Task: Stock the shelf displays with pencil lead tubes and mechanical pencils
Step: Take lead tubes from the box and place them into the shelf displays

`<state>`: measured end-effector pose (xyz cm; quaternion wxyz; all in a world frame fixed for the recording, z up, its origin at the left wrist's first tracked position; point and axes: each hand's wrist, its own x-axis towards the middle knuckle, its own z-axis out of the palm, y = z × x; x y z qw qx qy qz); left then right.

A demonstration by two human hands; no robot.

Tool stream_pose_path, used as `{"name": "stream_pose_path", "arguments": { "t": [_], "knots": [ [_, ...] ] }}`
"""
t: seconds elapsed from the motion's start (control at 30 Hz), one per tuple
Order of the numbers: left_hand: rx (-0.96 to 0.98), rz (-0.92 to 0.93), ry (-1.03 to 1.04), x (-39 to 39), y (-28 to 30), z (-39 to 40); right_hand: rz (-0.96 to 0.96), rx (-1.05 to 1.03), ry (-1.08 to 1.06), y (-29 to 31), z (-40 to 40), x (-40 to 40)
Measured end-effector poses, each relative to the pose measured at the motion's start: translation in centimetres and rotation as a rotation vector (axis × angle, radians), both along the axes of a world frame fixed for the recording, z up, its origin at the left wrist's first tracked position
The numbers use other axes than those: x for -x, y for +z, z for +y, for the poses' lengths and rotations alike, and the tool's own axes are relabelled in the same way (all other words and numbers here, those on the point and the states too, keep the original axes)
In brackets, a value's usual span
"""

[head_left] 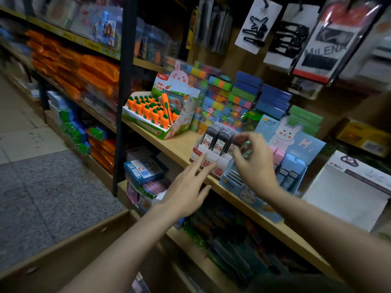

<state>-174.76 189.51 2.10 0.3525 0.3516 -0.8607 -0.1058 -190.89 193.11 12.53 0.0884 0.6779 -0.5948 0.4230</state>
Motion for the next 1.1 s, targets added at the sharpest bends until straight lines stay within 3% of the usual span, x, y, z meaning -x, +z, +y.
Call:
{"name": "stream_pose_path", "arguments": {
  "t": [0.1, 0.33, 0.43, 0.53, 0.6, 0.8, 0.93, 1.1],
  "knots": [
    [-0.134, 0.106, 0.042, -1.8, -1.7, 1.2, -0.036, -0.043, 0.14, -4.8, 3.8, -1.9],
    [-0.902, 0.507, 0.466, -8.3, -10.4, 7.6, -0.174, -0.55, 0.307, -16.5, 6.5, -7.5],
    [-1.037, 0.714, 0.651, -10.4, -15.1, 11.0, -0.205, -0.778, 0.315, -21.9, 6.9, -9.1],
    [-1.174, 0.732, 0.866, -12.0, -19.8, 14.0, -0.186, -0.964, 0.249, -26.6, 7.3, -10.0],
    [-1.196, 0.701, 0.967, -12.8, -22.3, 15.2, -0.164, -1.046, 0.222, -29.2, 7.4, -10.3],
    [-1.054, 0.346, 1.09, -14.4, -25.5, 13.5, 0.009, -1.246, 0.261, -35.1, 6.9, -12.2],
    [-0.96, 0.105, 0.966, -14.7, -27.2, 11.5, -0.05, -1.27, 0.23, -38.2, 5.8, -13.9],
    [-0.905, -0.146, 0.898, -15.1, -30.0, 10.0, -0.182, -1.24, 0.042, -41.0, 4.7, -16.2]
  ]
}}
